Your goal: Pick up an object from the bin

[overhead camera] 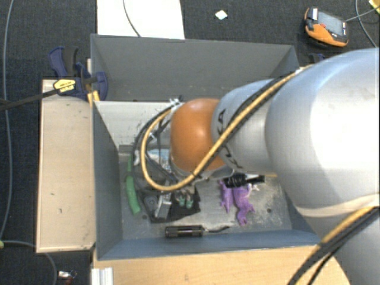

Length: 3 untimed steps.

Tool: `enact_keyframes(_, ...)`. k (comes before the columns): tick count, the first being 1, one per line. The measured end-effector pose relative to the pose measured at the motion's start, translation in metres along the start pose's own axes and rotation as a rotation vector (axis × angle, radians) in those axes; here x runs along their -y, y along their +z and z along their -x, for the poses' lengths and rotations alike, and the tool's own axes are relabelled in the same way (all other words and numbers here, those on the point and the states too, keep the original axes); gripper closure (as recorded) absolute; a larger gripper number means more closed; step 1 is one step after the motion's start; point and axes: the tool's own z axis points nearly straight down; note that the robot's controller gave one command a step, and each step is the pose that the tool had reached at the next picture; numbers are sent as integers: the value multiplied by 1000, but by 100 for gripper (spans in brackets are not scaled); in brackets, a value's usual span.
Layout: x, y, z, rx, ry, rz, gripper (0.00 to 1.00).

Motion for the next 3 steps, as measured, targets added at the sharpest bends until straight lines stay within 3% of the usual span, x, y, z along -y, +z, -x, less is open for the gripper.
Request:
enact_keyframes(1,0,0,2,-3,66,2,100)
enact_keyframes(3,0,-10,3,1,74,3,100)
